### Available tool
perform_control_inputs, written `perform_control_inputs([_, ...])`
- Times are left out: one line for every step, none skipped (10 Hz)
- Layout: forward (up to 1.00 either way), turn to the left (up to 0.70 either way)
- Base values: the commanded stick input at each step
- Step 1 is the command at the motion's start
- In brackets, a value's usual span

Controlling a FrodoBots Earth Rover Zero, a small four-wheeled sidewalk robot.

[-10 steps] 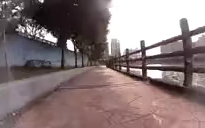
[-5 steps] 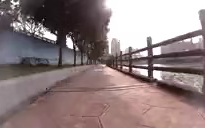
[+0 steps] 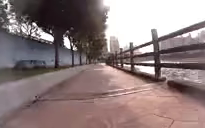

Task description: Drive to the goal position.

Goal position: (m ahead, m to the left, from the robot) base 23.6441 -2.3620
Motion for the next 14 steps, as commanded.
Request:
perform_control_inputs([1.0,0.0])
perform_control_inputs([1.0,0.0])
perform_control_inputs([1.0,0.0])
perform_control_inputs([1.0,0.0])
perform_control_inputs([1.0,0.0])
perform_control_inputs([1.0,0.0])
perform_control_inputs([1.0,0.0])
perform_control_inputs([1.0,0.03])
perform_control_inputs([1.0,0.1])
perform_control_inputs([1.0,0.15])
perform_control_inputs([1.0,0.24])
perform_control_inputs([1.0,0.2])
perform_control_inputs([1.0,0.03])
perform_control_inputs([1.0,0.0])
